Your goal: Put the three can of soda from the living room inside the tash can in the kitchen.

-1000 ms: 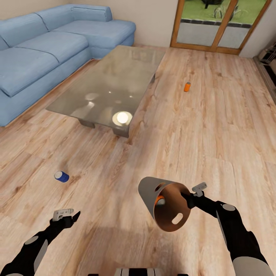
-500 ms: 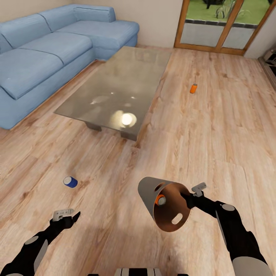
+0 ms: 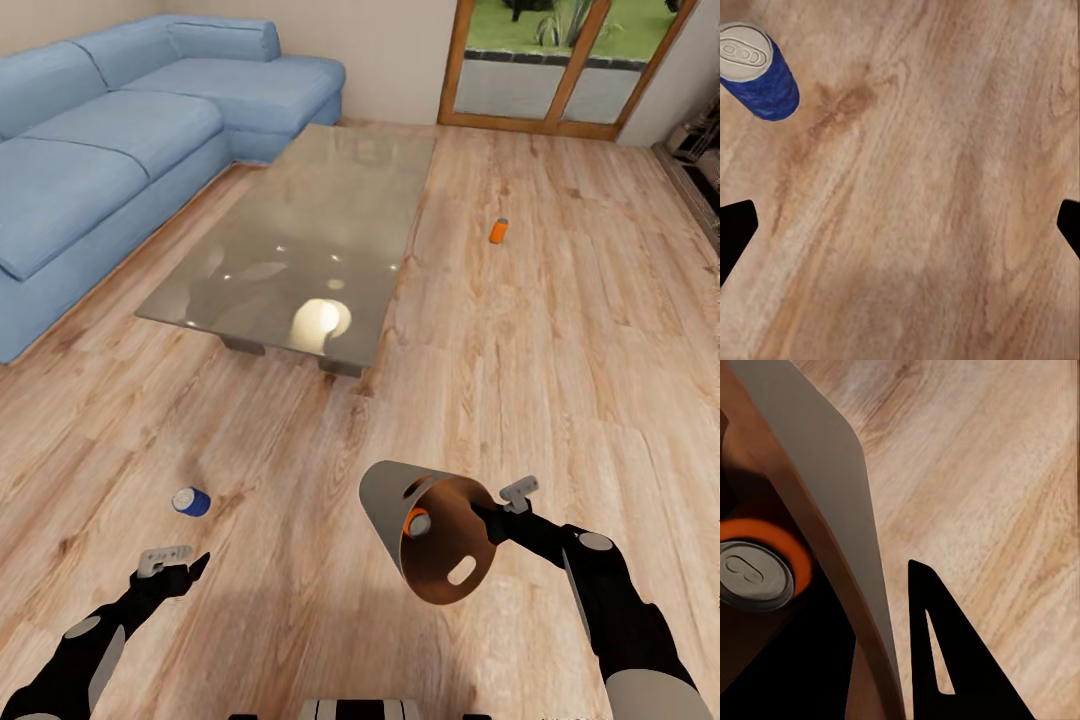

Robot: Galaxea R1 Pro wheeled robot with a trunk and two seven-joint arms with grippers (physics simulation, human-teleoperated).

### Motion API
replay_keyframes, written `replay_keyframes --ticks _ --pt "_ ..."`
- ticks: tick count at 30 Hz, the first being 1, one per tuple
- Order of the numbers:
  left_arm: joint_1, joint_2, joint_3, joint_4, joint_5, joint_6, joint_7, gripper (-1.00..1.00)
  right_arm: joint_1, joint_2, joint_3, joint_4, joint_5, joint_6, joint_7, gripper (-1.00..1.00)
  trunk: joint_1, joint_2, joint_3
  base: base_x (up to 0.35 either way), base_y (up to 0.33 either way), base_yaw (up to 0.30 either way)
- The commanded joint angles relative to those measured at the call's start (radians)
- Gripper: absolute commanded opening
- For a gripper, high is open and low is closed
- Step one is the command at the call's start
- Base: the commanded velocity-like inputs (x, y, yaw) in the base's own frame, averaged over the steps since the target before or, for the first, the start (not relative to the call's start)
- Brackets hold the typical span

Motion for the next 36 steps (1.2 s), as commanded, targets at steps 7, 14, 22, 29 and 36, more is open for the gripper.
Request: replay_keyframes --ticks 7,14,22,29,36 --pt "0.0 0.0 0.0 0.0 0.001 -0.003 0.0 1.0 0.0 0.0 0.002 -0.001 -0.009 0.003 0.001 -1.0 0.0 0.0 0.0 0.017 0.034 -0.042" --pt "0.0 0.0 0.0 0.0 0.0 -0.003 0.0 1.0 0.0 0.002 0.001 0.0 -0.011 0.003 0.001 -1.0 0.0 0.0 0.0 0.001 0.026 -0.002" --pt "0.0 0.0 0.0 0.001 0.0 -0.001 -0.004 1.0 0.0 0.002 0.001 0.001 -0.013 0.003 0.001 -1.0 0.0 0.0 0.0 0.0 0.27 0.0" --pt "0.0 0.0 0.0 0.001 0.0 -0.001 -0.004 1.0 0.0 0.002 0.0 0.001 -0.016 0.003 0.001 -1.0 0.0 0.0 0.0 0.0 0.312 0.0" --pt "0.0 0.0 0.0 0.002 0.0 -0.001 -0.005 1.0 0.0 0.002 0.001 0.001 -0.019 0.003 0.002 -1.0 0.0 0.0 0.0 0.017 0.315 0.0"
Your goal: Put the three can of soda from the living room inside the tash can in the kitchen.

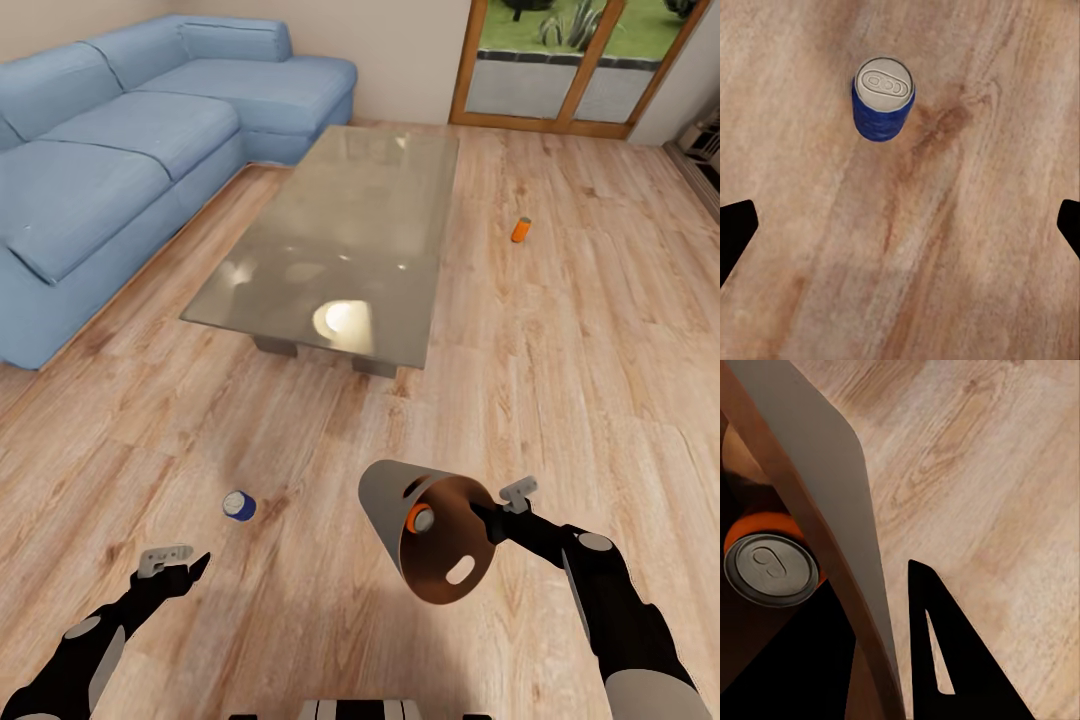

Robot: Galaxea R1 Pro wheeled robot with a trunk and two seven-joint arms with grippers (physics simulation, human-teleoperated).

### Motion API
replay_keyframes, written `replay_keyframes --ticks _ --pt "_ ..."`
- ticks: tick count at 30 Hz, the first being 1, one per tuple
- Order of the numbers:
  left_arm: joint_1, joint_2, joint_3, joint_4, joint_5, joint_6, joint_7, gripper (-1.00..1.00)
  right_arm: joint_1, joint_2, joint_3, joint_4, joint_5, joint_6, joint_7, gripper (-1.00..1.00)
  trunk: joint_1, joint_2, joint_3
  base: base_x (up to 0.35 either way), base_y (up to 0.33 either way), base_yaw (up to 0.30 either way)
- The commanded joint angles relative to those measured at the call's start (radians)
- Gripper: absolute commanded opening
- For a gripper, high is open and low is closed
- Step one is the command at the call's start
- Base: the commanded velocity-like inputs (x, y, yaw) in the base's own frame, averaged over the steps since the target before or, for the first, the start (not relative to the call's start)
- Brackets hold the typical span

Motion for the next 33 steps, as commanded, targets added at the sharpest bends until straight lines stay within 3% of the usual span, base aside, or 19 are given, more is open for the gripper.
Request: replay_keyframes --ticks 1,6,8,9,11,13,17,20,22,23,28,32,33 --pt "0.0 0.0 0.0 0.0 0.0 0.0 0.0 1.0 0.0 0.0 0.001 -0.001 -0.01 0.003 0.003 -1.0 0.0 0.0 0.0 0.08 0.313 -0.013" --pt "-0.001 0.0 -0.001 0.013 -0.002 0.002 0.006 1.0 0.0 0.0 0.0 -0.001 -0.011 0.003 0.003 -1.0 0.0 0.0 0.003 0.131 0.305 -0.1" --pt "-0.001 0.0 -0.004 0.021 -0.021 0.014 0.007 1.0 0.0 0.0 -0.001 -0.001 -0.01 0.003 0.003 -1.0 0.0 0.0 0.004 0.191 0.279 -0.161" --pt "-0.002 -0.001 -0.005 0.022 -0.034 0.025 0.007 1.0 0.0 0.0 -0.001 -0.001 -0.01 0.003 0.003 -1.0 0.0 0.0 0.005 0.204 0.272 -0.169" --pt "-0.008 -0.002 -0.007 0.021 -0.101 0.114 0.007 1.0 0.0 -0.001 -0.005 0.0 -0.009 0.003 0.003 -1.0 0.0 0.0 0.007 0.22 0.263 -0.179" --pt "-0.023 -0.01 -0.007 0.016 -0.144 0.191 0.003 1.0 0.0 -0.001 -0.011 0.001 -0.01 0.006 0.002 -1.0 0.0 0.0 0.009 0.23 0.258 -0.184" --pt "-0.068 -0.038 -0.012 0.007 -0.173 0.242 0.002 1.0 0.0 -0.001 -0.016 0.003 -0.011 0.008 -0.015 -1.0 0.0 0.0 0.013 0.239 0.252 -0.184" --pt "-0.079 -0.057 -0.029 0.006 -0.179 0.25 0.003 1.0 0.0 -0.001 -0.017 0.003 -0.012 0.008 -0.043 -1.0 0.0 0.0 0.016 0.254 0.237 -0.188" --pt "-0.084 -0.069 -0.056 0.005 -0.18 0.253 0.004 1.0 -0.001 -0.002 -0.017 0.003 -0.012 0.008 -0.055 -1.0 0.0 0.0 0.018 0.259 0.233 -0.191" --pt "-0.088 -0.081 -0.092 0.004 -0.181 0.255 0.006 1.0 0.0 -0.002 -0.017 0.003 -0.013 0.008 -0.063 -1.0 0.0 0.0 0.019 0.261 0.231 -0.192" --pt "-0.091 -0.109 -0.123 0.003 -0.182 0.269 0.007 1.0 0.0 -0.002 -0.017 0.004 -0.012 0.007 -0.068 -1.0 0.0 0.0 0.024 0.261 0.231 -0.19" --pt "-0.117 -0.12 -0.148 0.005 -0.184 0.313 0.017 1.0 0.0 -0.002 -0.016 0.004 -0.011 0.007 -0.07 -1.0 0.0 0.0 0.028 0.262 0.23 -0.172" --pt "-0.142 -0.123 -0.175 0.009 -0.185 0.34 0.053 1.0 0.0 -0.002 -0.017 0.004 -0.011 0.007 -0.07 -1.0 0.0 0.0 0.029 0.262 0.229 -0.125"
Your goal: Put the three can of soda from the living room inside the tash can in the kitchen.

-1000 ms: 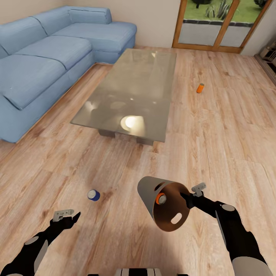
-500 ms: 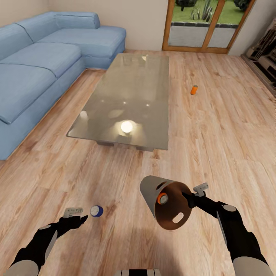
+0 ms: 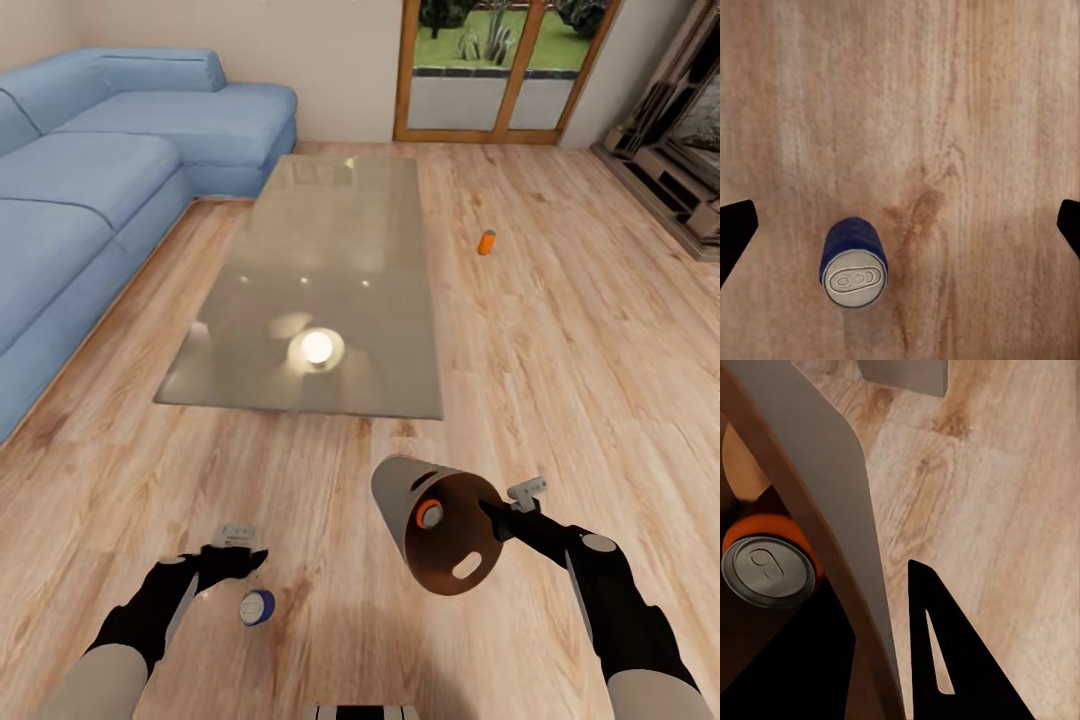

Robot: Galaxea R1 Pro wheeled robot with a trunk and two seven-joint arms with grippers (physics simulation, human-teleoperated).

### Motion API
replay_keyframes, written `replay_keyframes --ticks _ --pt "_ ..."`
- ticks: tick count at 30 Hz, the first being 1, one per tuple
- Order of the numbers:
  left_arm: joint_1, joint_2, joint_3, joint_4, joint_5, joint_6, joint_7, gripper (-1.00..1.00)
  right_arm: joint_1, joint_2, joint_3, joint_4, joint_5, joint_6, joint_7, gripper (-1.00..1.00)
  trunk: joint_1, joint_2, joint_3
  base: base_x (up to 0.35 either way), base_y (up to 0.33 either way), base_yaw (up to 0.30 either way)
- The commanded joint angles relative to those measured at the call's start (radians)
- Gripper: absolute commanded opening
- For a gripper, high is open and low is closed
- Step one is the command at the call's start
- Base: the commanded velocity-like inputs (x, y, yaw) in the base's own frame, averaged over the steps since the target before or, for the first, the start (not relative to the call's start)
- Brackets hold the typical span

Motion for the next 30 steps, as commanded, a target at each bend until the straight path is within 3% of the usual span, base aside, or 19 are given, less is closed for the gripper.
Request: replay_keyframes --ticks 1,3,4,10,17,23,30 --pt "-0.01 -0.001 -0.016 0.002 -0.001 0.018 0.023 1.0 0.0 -0.001 0.001 -0.001 -0.011 0.003 0.002 -1.0 0.0 0.0 0.001 0.263 0.229 -0.1" --pt "-0.023 -0.004 -0.047 0.003 0.0 0.063 0.076 1.0 0.0 -0.002 0.0 -0.001 -0.011 0.003 0.002 -1.0 0.0 0.0 0.002 0.258 0.223 -0.072" --pt "-0.032 -0.011 -0.075 0.004 0.001 0.116 0.137 1.0 0.0 -0.003 0.0 -0.001 -0.011 0.003 0.002 -1.0 0.0 0.0 0.002 0.192 0.164 -0.041" --pt "-0.051 -0.066 -0.124 0.005 0.002 0.237 0.346 1.0 0.0 -0.001 0.0 -0.002 -0.009 0.004 0.002 -1.0 0.0 0.0 0.002 0.081 0.069 -0.017" --pt "-0.054 -0.083 -0.132 -0.002 0.008 0.285 0.38 1.0 0.0 0.001 0.001 -0.002 -0.008 0.006 0.002 -1.0 0.0 0.0 0.002 0.009 0.008 -0.002" --pt "-0.054 -0.109 -0.135 -0.001 0.007 0.291 0.345 1.0 0.0 0.001 0.001 -0.003 -0.008 0.006 0.001 -1.0 0.0 0.0 0.002 0.0 0.0 0.0" --pt "-0.055 -0.113 -0.137 0.001 0.005 0.291 0.298 1.0 -0.001 0.0 0.0 -0.01 -0.008 0.008 -0.001 -1.0 0.0 0.0 0.002 0.0 0.0 0.0"
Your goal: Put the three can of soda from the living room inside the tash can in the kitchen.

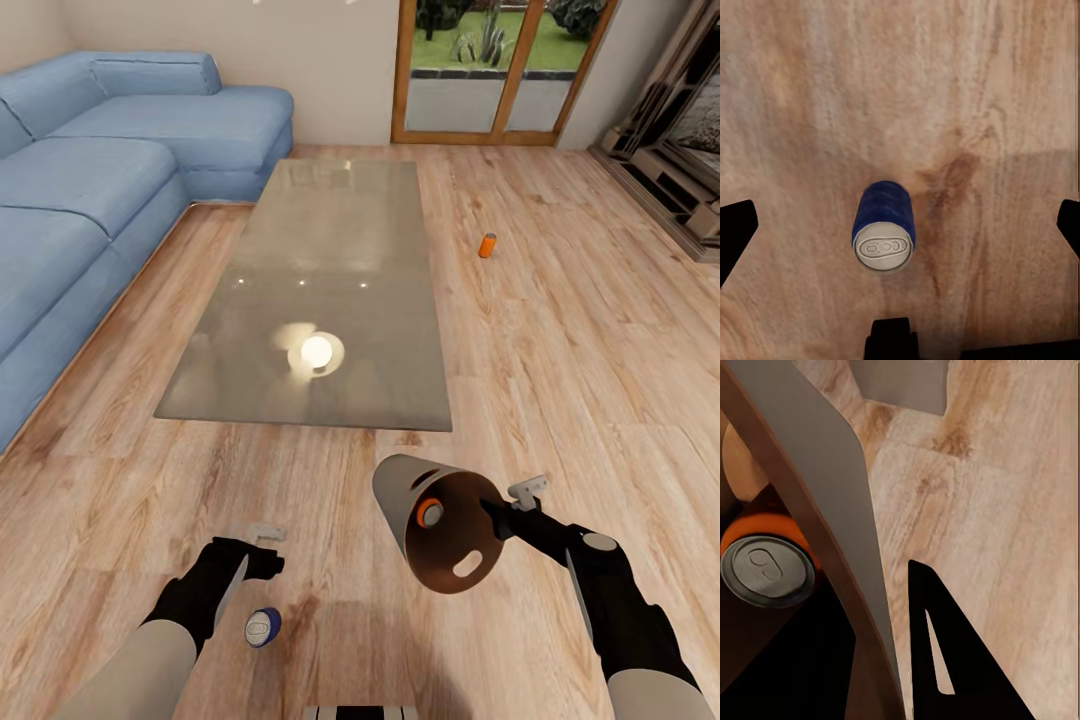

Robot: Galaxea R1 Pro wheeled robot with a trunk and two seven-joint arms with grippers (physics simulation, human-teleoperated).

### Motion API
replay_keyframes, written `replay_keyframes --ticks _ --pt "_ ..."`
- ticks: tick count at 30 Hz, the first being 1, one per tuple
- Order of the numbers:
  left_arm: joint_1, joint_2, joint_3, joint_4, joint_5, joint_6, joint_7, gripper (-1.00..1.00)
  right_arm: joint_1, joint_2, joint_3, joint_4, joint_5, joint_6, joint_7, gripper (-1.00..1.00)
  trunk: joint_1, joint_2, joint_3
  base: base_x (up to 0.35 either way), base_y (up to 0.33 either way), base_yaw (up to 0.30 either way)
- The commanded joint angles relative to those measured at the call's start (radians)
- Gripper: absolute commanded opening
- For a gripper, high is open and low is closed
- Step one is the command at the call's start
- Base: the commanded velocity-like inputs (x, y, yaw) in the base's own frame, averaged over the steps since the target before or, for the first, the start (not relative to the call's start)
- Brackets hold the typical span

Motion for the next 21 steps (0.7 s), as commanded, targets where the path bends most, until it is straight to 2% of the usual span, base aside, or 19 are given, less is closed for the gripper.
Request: replay_keyframes --ticks 1,5,7,8,10,13,21 --pt "0.0 0.0 0.0 0.0 0.0 0.0 -0.001 1.0 0.0 0.0 0.0 -0.003 -0.011 0.003 0.003 -1.0 0.0 0.0 0.0 0.0 0.0 0.0" --pt "0.0 0.0 -0.001 0.004 -0.001 0.0 -0.003 1.0 -0.001 -0.004 -0.011 -0.007 -0.011 0.031 0.002 -1.0 0.011 -0.021 -0.009 0.0 0.0 0.0" --pt "0.0 0.0 -0.001 0.005 -0.001 0.0 -0.003 1.0 -0.002 -0.008 -0.021 -0.016 -0.011 0.069 0.003 -1.0 0.019 -0.035 -0.016 0.0 0.0 0.0" --pt "0.0 0.0 -0.001 0.006 -0.002 0.0 -0.003 1.0 -0.005 -0.011 -0.027 -0.031 -0.01 0.126 0.004 -1.0 0.023 -0.042 -0.019 0.0 0.0 0.0" --pt "0.0 0.0 -0.001 0.006 -0.002 0.0 -0.002 1.0 -0.008 -0.013 -0.03 -0.055 -0.009 0.189 0.004 -1.0 0.031 -0.056 -0.025 0.0 0.0 0.0" --pt "0.0 0.0 -0.002 0.007 -0.003 -0.003 0.002 1.0 -0.01 -0.013 -0.032 -0.083 -0.008 0.258 0.004 -1.0 0.042 -0.077 -0.034 0.0 0.0 0.0" --pt "0.0 -0.002 -0.004 0.017 -0.003 -0.005 0.006 1.0 -0.013 -0.013 -0.033 -0.095 -0.005 0.306 0.004 -1.0 0.073 -0.133 -0.06 0.0 0.0 0.0"
